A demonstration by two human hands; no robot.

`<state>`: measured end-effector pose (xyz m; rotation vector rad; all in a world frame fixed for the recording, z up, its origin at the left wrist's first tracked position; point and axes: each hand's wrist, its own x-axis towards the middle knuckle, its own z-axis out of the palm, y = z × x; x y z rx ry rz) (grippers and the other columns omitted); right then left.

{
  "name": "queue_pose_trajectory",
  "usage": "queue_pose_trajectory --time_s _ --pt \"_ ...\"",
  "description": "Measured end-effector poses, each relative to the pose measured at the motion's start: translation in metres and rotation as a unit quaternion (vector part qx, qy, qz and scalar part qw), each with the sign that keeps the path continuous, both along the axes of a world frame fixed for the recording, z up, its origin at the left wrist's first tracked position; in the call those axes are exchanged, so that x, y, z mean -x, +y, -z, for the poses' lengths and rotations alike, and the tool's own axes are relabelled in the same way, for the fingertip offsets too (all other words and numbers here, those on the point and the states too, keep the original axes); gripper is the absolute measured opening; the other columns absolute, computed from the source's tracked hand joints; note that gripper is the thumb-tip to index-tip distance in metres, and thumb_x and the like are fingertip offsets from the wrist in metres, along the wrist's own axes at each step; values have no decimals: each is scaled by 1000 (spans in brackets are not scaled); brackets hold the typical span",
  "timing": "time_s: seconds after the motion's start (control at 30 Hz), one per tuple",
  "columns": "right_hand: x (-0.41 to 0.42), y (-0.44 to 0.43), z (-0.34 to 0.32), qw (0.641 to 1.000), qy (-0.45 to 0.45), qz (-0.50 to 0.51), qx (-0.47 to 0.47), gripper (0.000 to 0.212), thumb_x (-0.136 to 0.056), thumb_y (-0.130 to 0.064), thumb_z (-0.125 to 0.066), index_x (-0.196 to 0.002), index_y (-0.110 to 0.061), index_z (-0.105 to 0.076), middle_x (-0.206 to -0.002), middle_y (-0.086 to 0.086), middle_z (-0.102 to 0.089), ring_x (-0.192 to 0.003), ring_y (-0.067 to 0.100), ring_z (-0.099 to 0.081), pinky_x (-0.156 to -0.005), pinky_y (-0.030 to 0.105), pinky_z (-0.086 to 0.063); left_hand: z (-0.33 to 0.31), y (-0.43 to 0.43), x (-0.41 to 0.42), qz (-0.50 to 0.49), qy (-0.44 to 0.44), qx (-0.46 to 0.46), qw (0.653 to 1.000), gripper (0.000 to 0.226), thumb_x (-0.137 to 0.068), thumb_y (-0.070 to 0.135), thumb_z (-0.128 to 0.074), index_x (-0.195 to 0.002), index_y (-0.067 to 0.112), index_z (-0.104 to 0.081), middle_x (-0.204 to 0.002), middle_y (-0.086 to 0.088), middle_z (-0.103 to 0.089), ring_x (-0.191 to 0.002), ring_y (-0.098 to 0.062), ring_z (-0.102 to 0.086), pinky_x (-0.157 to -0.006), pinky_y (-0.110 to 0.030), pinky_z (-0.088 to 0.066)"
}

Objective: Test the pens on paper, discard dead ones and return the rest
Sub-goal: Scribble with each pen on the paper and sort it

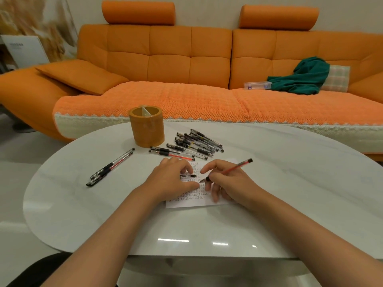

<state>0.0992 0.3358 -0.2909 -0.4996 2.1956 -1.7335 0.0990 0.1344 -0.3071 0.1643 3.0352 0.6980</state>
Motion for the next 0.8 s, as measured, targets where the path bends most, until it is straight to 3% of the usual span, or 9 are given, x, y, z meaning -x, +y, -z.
queue_pose_trajectory --time_s 0.07,0.17,0.27,0.43,0.8 --pt "-1 1 0 1000 15 -6 -20 17 -85 10 -52 -91 0 -65 -77 25 -69 -52 24 -61 -42 17 -39 1 -1 1 0 -1 5 1000 44 -78 65 -69 -114 42 -56 -112 14 -50 -115 -11 -43 -96 -35 -47" --pt "-2 4 1 997 38 -17 -61 14 -80 12 -58 -81 -1 -61 -58 22 -63 -41 13 -53 -43 18 -39 -1 -1 2 5 -5 14 1000 47 -76 68 -68 -114 43 -54 -112 14 -47 -117 -12 -42 -98 -37 -46" --pt "-1 6 5 996 42 -29 -72 13 -78 10 -59 -73 -2 -59 -50 14 -59 -41 19 -50 -44 24 -39 -3 1 1 13 -16 29 999 60 -70 74 -69 -118 42 -52 -118 13 -45 -118 -13 -40 -101 -40 -44" --pt "0 11 8 990 79 -36 -113 12 -79 4 -65 -72 -2 -57 -56 6 -61 -45 16 -53 -45 26 -42 -4 2 0 12 -23 45 999 69 -67 77 -70 -121 41 -51 -130 9 -48 -122 -14 -39 -103 -42 -42" --pt "-1 9 12 987 97 -36 -120 14 -79 5 -65 -71 3 -53 -57 4 -57 -46 14 -46 -45 24 -37 -7 2 0 13 -32 40 999 70 -66 76 -72 -122 39 -51 -129 9 -48 -124 -15 -38 -103 -40 -41"
